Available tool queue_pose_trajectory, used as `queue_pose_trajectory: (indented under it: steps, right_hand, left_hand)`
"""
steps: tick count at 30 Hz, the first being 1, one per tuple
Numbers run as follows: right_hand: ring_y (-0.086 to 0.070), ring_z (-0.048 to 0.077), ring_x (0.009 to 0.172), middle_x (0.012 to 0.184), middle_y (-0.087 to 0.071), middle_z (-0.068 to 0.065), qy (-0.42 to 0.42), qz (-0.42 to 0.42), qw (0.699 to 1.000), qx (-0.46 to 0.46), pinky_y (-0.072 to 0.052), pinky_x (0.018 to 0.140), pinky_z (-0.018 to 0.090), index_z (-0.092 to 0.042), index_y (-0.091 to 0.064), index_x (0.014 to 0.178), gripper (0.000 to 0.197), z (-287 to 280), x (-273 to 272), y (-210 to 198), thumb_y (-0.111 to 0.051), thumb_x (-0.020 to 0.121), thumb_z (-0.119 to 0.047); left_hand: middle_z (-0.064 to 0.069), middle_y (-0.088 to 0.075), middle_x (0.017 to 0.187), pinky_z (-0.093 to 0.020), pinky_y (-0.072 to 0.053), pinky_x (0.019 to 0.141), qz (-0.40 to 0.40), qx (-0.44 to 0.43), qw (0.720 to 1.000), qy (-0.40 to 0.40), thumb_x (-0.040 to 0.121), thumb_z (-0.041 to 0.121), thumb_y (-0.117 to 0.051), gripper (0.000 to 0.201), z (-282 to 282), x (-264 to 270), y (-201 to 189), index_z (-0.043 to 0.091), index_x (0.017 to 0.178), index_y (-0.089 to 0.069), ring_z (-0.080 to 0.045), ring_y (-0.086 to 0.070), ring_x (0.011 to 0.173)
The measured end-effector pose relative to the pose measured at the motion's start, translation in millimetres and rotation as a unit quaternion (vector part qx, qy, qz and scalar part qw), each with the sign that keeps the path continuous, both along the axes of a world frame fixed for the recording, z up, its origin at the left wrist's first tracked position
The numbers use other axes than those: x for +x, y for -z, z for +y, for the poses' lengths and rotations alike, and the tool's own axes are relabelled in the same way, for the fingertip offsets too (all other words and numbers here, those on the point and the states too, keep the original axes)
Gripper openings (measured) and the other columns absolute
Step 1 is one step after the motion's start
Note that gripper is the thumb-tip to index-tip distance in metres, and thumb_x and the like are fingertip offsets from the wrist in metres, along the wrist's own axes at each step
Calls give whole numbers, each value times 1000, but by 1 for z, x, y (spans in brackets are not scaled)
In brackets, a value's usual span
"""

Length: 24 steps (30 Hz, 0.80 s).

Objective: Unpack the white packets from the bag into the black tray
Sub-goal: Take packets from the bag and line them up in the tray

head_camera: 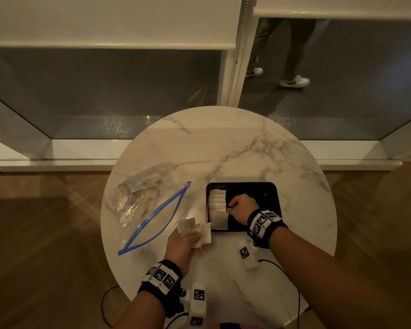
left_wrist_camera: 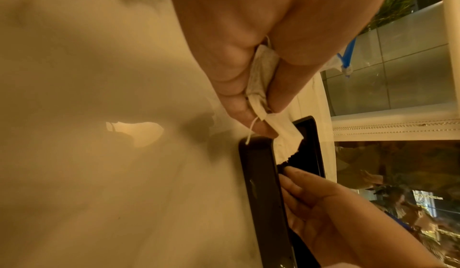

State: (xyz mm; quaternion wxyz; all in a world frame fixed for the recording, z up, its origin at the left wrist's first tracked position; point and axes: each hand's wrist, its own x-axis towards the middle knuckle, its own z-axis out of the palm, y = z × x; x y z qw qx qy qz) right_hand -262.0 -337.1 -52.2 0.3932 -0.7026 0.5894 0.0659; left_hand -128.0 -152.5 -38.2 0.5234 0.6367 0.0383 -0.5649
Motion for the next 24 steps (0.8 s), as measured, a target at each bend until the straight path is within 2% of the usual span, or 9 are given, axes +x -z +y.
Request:
queue_pose_trajectory:
  steps: [3,7,14,19,24]
  right_hand:
    - [-63,19,105,112,-68,2,13,10,999,34,-50,88,26,-15,-71,111,28,9,-1,7,-73,85,-24]
    - [-63,21,106,113,-69,5,31,-1,999,41,-52,92,30,-14,-72,109,23,17,2,12,-70,86,-18]
    - [-62,22,109,119,-66,5,56,-15,998,27,-50,93,28,-17,-70,113,28,25,0,14,-63,87,-12]
    - [-64,23,104,115,-68,6,71,-15,997,21,-54,90,31,-19,-68,115,29,27,-1,12,-63,87,-14]
    - [-64,23,101,113,-67,6,70,-18,997,25,-56,87,33,-21,-66,117,33,28,-1,10,-63,85,-15]
  left_hand:
    - [-26,-66,118,-65,-50,96,3,5,1000,0,91,-6,-59,34,-7,-5,0,6,123,-59,-44,-64,112]
    - [-25,-65,120,-61,-53,93,7,11,1000,10,91,-6,-59,36,-14,-9,-2,7,125,-58,-43,-64,112]
    - [-26,-64,121,-63,-51,95,2,17,1000,20,91,-7,-59,36,-17,-10,-2,7,124,-57,-44,-63,113]
    - [-28,-64,121,-63,-51,95,-1,22,1000,17,91,-8,-59,37,-16,-11,-2,4,125,-56,-45,-62,113]
    - [-26,-65,118,-63,-50,97,1,16,999,30,91,-8,-57,32,-17,-12,-5,7,119,-59,-42,-64,110]
